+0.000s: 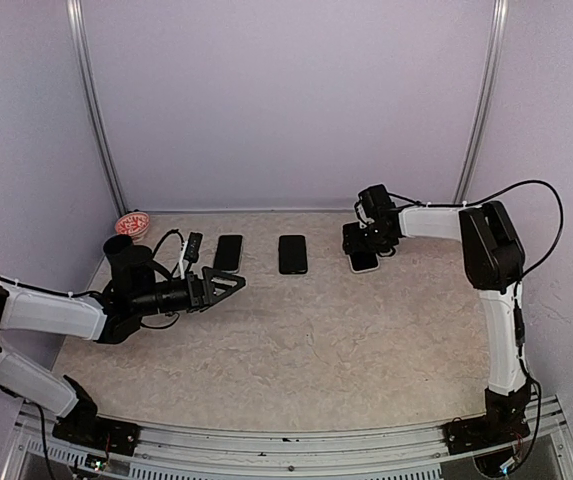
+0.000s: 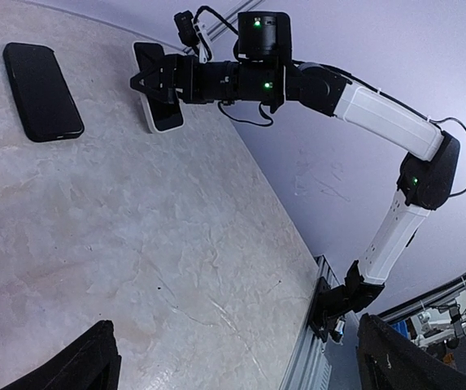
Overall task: Put the phone into the phone case
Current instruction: Place the phone with the phone case at the center of the board.
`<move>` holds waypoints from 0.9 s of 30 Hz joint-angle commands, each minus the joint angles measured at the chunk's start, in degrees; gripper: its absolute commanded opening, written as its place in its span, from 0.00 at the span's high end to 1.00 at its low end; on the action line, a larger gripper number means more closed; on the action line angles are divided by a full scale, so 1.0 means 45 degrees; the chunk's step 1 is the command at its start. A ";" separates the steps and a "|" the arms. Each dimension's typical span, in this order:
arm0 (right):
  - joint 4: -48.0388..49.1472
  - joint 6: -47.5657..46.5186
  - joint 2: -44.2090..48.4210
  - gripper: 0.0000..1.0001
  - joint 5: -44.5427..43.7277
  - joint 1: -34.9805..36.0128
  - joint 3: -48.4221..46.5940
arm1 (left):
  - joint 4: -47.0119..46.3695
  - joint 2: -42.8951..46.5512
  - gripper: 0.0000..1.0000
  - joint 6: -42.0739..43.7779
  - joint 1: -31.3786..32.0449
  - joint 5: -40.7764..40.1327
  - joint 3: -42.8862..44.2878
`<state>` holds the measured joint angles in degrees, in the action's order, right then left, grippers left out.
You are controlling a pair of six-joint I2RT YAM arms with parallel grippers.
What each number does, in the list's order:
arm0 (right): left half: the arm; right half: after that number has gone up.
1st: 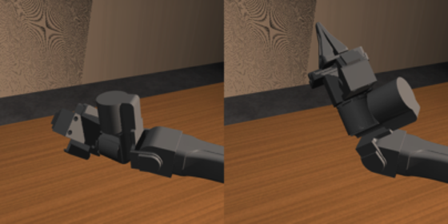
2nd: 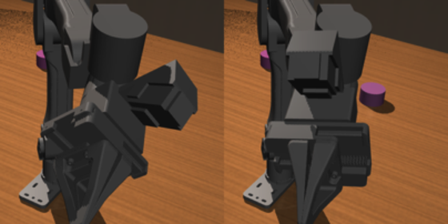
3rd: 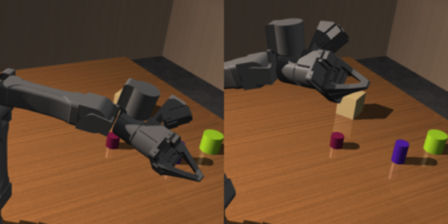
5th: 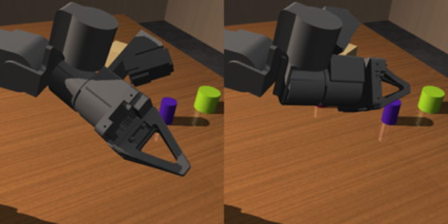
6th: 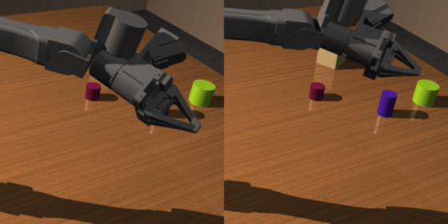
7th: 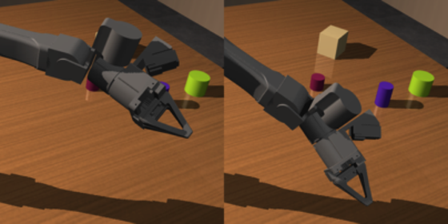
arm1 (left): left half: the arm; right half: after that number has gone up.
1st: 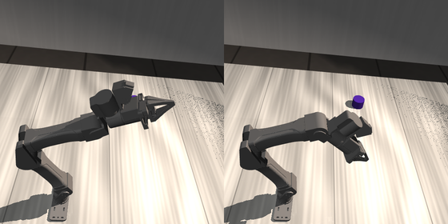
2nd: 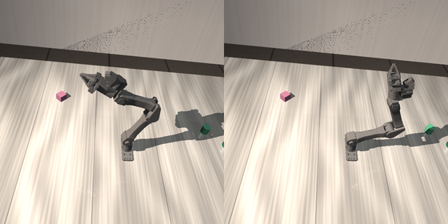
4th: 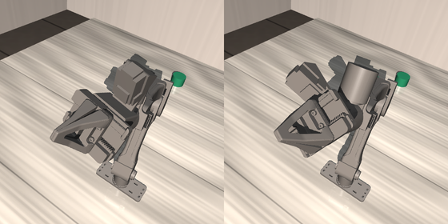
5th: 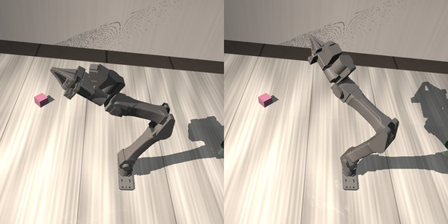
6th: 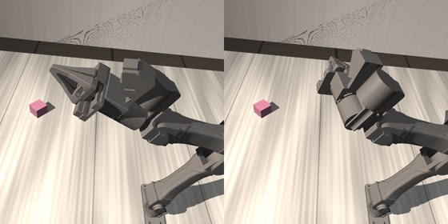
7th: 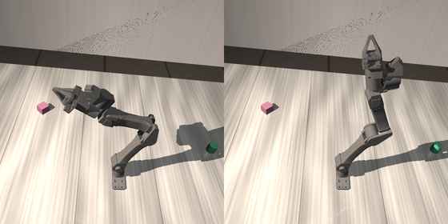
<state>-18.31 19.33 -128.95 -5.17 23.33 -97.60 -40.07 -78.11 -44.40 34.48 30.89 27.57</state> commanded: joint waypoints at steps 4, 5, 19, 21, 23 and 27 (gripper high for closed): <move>0.0162 0.0382 -0.0567 0.19 0.0135 -0.0272 -0.1078 | 0.0213 0.0238 0.01 0.0273 0.0033 -0.0189 -0.0006; 0.0113 0.0417 -0.0665 0.19 0.0143 -0.0296 -0.1183 | 0.0231 0.0240 0.01 0.0260 0.0033 -0.0186 -0.0001; -0.0179 0.0806 -0.1434 0.18 0.0598 -0.0497 -0.2058 | 0.0370 0.0288 0.01 0.0269 0.0033 -0.0221 0.0118; -0.0302 0.0839 -0.1587 0.18 0.0612 -0.0516 -0.2220 | 0.0356 0.0258 0.01 0.0263 0.0033 -0.0210 0.0158; -0.0468 0.0855 -0.1767 0.18 0.0593 -0.0536 -0.2408 | 0.0351 0.0248 0.01 0.0261 0.0033 -0.0208 0.0151; -0.0551 0.0840 -0.1872 0.17 0.0608 -0.0537 -0.2418 | 0.0351 0.0233 0.01 0.0294 0.0033 -0.0246 0.0150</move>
<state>-20.58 22.31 -136.25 -2.63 21.52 -106.52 -38.46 -77.87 -44.25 34.48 30.55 27.57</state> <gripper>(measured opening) 0.823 0.989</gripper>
